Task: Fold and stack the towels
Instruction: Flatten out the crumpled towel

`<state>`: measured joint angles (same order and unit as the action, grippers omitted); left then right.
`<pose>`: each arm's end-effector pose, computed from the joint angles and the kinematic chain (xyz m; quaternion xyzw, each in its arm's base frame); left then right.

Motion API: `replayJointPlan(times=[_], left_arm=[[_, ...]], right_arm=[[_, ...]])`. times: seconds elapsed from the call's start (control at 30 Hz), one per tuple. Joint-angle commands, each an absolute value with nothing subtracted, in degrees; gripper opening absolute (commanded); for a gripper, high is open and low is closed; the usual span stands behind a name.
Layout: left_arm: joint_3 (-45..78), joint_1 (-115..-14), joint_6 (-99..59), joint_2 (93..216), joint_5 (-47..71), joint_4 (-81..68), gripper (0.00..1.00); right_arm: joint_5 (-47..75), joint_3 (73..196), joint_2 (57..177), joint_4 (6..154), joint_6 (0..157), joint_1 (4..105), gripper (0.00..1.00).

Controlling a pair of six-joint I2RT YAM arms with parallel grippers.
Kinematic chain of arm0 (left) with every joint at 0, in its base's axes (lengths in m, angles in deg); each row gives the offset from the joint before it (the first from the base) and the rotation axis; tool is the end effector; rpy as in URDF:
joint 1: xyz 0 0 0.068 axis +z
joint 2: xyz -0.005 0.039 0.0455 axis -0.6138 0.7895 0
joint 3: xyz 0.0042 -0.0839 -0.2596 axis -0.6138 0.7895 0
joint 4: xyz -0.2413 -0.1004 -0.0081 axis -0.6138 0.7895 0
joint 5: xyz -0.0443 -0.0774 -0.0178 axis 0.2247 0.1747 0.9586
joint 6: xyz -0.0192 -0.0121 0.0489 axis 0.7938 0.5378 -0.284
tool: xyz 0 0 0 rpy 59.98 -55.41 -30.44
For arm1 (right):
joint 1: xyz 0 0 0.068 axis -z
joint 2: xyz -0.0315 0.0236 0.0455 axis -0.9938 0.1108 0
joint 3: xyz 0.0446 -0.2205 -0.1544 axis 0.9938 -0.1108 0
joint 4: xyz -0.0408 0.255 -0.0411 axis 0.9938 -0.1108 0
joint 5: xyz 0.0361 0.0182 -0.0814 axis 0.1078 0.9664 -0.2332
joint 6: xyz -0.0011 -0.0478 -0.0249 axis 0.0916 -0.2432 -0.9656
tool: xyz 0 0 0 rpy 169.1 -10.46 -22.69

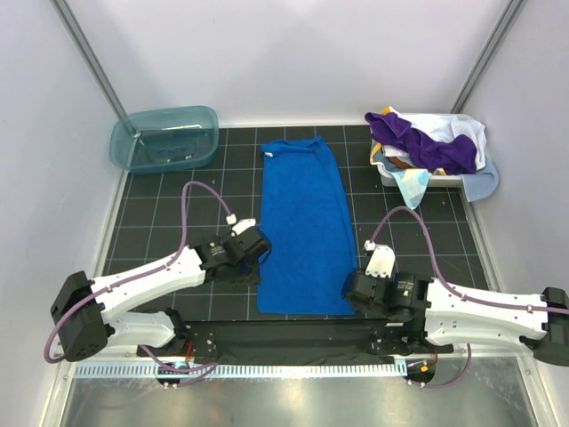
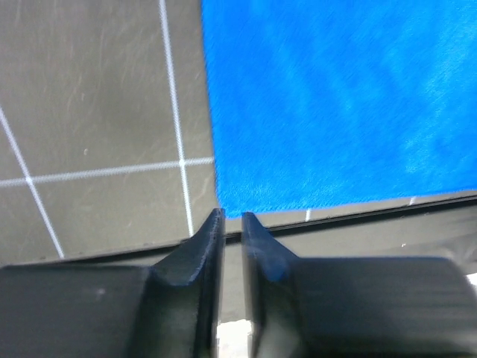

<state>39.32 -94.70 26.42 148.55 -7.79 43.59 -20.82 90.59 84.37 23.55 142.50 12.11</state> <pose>0.1248 -0.1782 0.2326 -0.0316 0.9765 -0.1082 0.1840 0.0557 0.1150 0.1963 0.0262 0.9616 0.0536 0.2680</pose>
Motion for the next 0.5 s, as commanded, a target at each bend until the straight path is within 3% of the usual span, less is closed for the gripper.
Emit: replayJointPlan(times=[0.0, 0.07, 0.1, 0.2, 0.47], left_arm=[[37.35, -93.50, 23.20, 149.36, -5.82, 39.95, 0.29], [38.66, -92.89, 22.77, 150.42, -5.20, 38.01, 0.40], [39.11, -92.62, 22.68, 150.86, -4.94, 37.40, 0.52], [40.60, -91.39, 22.15, 153.05, -2.92, 36.08, 0.64], [47.19, -90.69, 23.29, 154.72, 2.79, 30.90, 0.66]], right_arm=[[-26.61, 96.09, 84.29, 21.72, 141.32, 12.00, 0.53], [-28.55, 97.94, 86.05, 23.65, 139.30, 13.22, 0.56], [-28.55, 98.73, 88.93, 24.70, 137.72, 14.11, 0.56], [-27.24, 101.37, 95.00, 28.84, 131.65, 17.36, 0.56], [-21.17, 94.45, 97.58, 36.14, 127.86, 23.25, 0.54]])
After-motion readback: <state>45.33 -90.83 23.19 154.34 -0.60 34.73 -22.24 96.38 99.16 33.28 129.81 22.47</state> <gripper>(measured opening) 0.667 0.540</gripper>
